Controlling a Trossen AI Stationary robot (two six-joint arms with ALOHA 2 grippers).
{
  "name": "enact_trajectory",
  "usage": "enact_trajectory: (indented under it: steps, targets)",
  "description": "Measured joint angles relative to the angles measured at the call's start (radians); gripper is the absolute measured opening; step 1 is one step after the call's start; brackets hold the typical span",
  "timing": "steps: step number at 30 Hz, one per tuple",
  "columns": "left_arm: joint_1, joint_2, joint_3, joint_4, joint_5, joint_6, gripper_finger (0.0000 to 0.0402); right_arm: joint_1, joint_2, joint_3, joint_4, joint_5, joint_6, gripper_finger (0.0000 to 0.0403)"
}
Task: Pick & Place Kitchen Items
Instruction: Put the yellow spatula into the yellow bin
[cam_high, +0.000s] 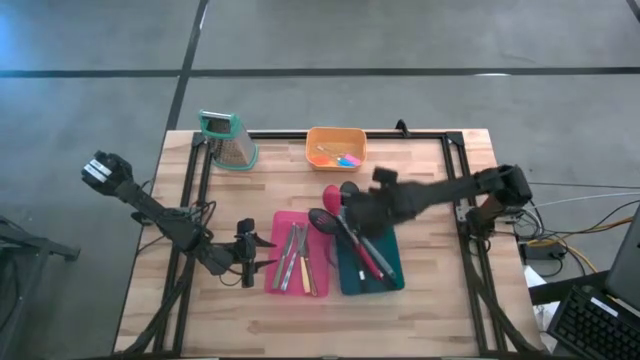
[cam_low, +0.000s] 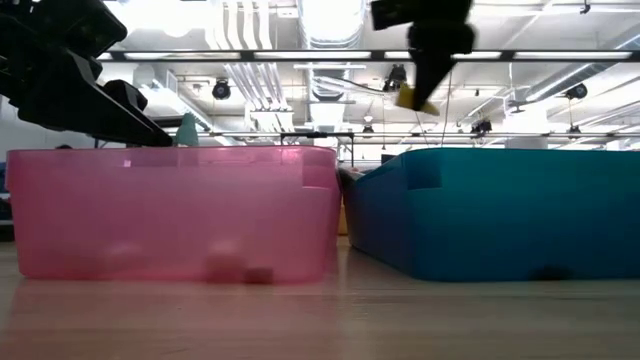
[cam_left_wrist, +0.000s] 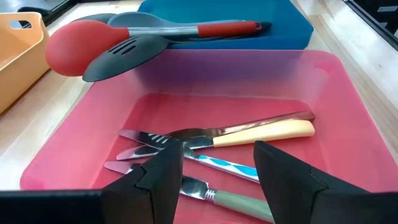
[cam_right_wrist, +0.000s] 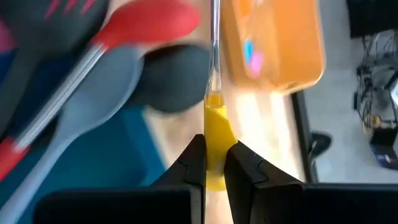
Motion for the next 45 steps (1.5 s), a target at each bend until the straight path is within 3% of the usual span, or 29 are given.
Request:
enact_trajectory:
  steps: [5, 11, 18, 30, 34, 45]
  targets:
    - [0.000, 0.000, 0.000, -0.003, 0.000, 0.000, 0.0202, -0.160, -0.031, 0.005, 0.170, -0.020, -0.205, 0.0022]
    - [0.000, 0.000, 0.000, -0.010, 0.000, 0.000, 0.0202, -0.336, -0.026, 0.005, 0.368, -0.159, -0.388, 0.0022]
    - [0.000, 0.000, 0.000, -0.010, 0.000, 0.000, 0.0202, -0.487, 0.023, 0.005, 0.485, -0.277, -0.523, 0.0022]
    - [0.000, 0.000, 0.000, -0.010, 0.000, 0.000, 0.0202, -0.621, 0.135, 0.022, 0.492, -0.323, -0.687, 0.0022]
    - [0.000, 0.000, 0.000, -0.010, 0.000, 0.000, 0.0202, -0.662, 0.193, 0.064, 0.488, -0.415, -0.688, 0.0022]
    - [0.000, 0.000, 0.000, -0.010, 0.000, 0.000, 0.0202, -0.671, 0.449, 0.362, 0.276, -0.442, -0.672, 0.0022]
